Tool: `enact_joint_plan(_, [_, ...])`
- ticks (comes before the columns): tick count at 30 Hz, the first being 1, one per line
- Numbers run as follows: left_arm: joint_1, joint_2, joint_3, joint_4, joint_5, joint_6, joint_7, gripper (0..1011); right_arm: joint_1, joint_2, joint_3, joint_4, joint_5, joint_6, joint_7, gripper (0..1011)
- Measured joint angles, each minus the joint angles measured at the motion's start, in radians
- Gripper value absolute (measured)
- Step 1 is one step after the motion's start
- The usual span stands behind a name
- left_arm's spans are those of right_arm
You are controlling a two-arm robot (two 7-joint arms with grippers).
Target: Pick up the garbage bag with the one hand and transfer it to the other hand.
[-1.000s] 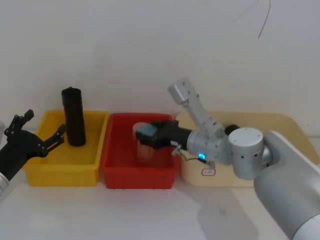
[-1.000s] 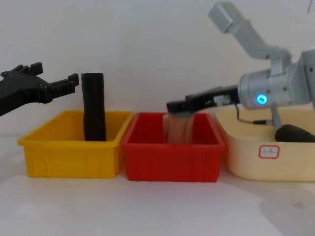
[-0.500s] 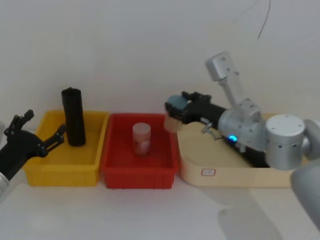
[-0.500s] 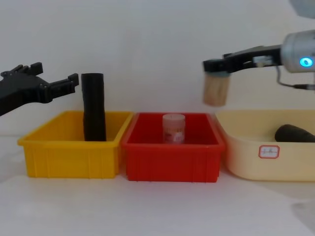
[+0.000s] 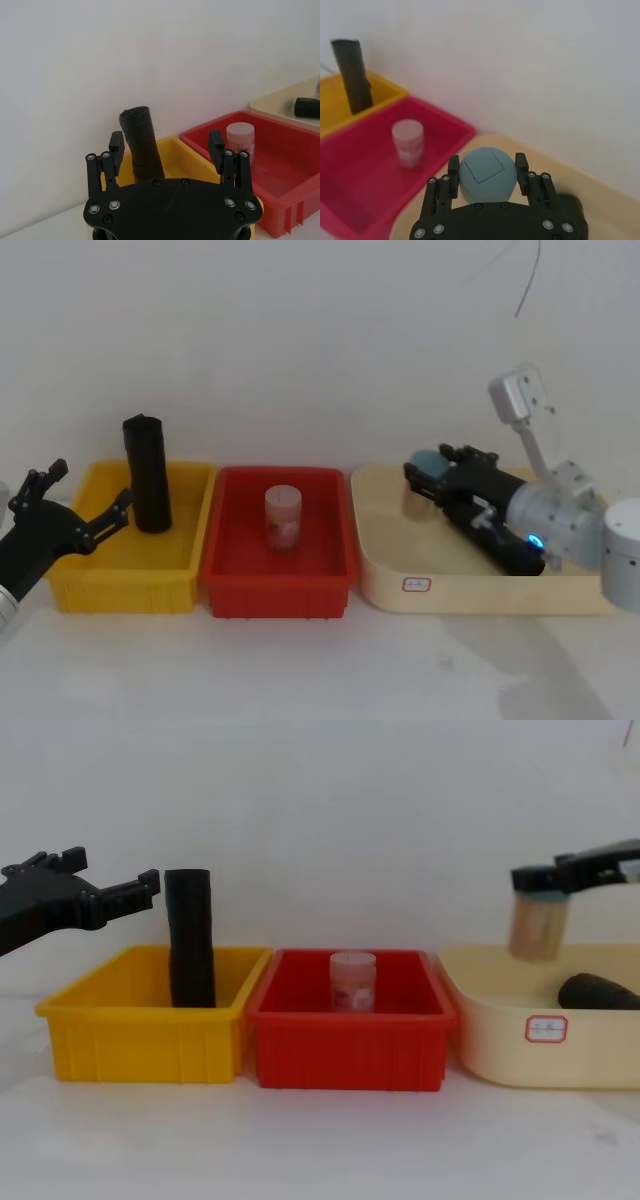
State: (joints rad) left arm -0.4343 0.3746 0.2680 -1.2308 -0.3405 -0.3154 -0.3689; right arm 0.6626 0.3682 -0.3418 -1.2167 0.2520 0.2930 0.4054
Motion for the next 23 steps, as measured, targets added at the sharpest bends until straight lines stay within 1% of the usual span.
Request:
enact_joint_plan(8, [0.0,0.0,0.0,0.0,0.0,0.0,0.0,1001,-0.053,0.037,0.018,-0.018,0.01,0.017,0.006,650])
enact_joint_plan(10, [0.0,0.0,0.0,0.0,0.0,0.0,0.0,1002,-0.061,0.043,0.019,-0.021,0.012,0.018,0.011,668])
enact_joint_plan(11, [0.0,0.0,0.0,0.0,0.0,0.0,0.0,1002,-0.07,0.048,0.019,-0.025,0.014,0.018,0.015,687])
enact_joint_plan(12, [0.0,0.0,0.0,0.0,0.0,0.0,0.0,1002,-0.07,0.048,0.019,-0.025,0.014,0.018,0.015,745])
enact_joint_plan(14, [0.0,0.0,0.0,0.0,0.0,0.0,0.0,1002,-0.083,0.057,0.021,-0.032,0.017,0.018,0.021,783])
enact_joint_plan(18, [0.0,0.0,0.0,0.0,0.0,0.0,0.0,1001,-0.109,0.071,0.028,-0.05,0.029,0.013,0.031,910])
enact_joint_plan(19, [0.0,0.0,0.0,0.0,0.0,0.0,0.0,1001,-0.113,0.073,0.03,-0.053,0.032,0.011,0.032,923])
enact_joint_plan(21, [0.0,0.0,0.0,0.0,0.0,0.0,0.0,1001,-0.122,0.077,0.035,-0.062,0.04,0.004,0.036,983])
enact_joint_plan(22, [0.0,0.0,0.0,0.0,0.0,0.0,0.0,1002,-0.134,0.08,0.042,-0.072,0.047,-0.002,0.038,1002])
enact_joint_plan(23, [0.0,0.0,0.0,0.0,0.0,0.0,0.0,1002,-0.139,0.082,0.045,-0.076,0.051,-0.006,0.039,1002])
